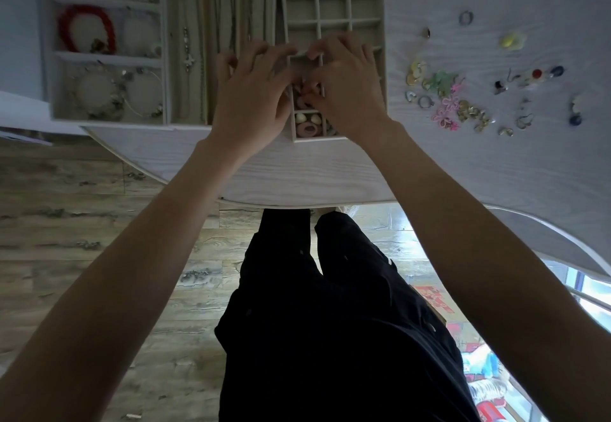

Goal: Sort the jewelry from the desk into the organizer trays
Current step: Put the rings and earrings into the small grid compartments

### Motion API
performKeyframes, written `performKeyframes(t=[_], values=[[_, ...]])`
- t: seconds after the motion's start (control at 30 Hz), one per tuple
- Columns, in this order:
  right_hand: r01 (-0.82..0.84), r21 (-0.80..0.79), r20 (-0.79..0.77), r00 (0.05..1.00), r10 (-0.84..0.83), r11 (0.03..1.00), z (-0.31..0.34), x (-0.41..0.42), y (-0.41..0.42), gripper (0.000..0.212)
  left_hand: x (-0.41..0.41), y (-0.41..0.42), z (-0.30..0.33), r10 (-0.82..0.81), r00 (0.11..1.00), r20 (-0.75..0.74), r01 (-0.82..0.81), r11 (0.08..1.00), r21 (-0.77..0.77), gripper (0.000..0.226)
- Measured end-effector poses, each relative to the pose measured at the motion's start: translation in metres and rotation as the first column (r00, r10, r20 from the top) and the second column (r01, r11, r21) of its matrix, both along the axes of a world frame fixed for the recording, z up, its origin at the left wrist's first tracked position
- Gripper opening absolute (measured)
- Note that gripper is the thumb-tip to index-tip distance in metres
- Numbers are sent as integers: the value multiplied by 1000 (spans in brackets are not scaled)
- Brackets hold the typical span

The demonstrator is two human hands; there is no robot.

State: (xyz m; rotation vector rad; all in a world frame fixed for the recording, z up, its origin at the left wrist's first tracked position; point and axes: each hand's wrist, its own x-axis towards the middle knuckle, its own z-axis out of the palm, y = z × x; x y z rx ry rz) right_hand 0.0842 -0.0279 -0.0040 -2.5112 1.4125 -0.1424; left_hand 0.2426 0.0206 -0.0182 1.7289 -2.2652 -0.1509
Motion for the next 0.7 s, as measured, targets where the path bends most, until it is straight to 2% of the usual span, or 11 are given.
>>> performKeyframes(t=[0.13,0.27,0.37,0.43,0.6,0.7], values=[[117,31,-28,993,-116,993,-4,2,2,18,-3,5,-3,47,998,-52,-48,999,-13,20],[94,70,66,993,-99,993,-4,-5,-1,18,-4,13,-3,43,998,-36,-43,999,-1,20],[86,-20,165,983,-81,996,2,-20,-5,10,-4,16,0,26,999,-28,-25,999,39,26],[99,-96,188,979,-79,990,7,-28,-6,13,-6,17,1,7,1000,-16,-6,998,64,29],[-81,-132,77,993,92,988,4,-29,-1,21,-12,19,2,16,997,69,-23,996,88,29],[-109,-86,32,993,112,990,-1,-30,3,27,-13,20,2,40,995,86,-49,993,111,28]])
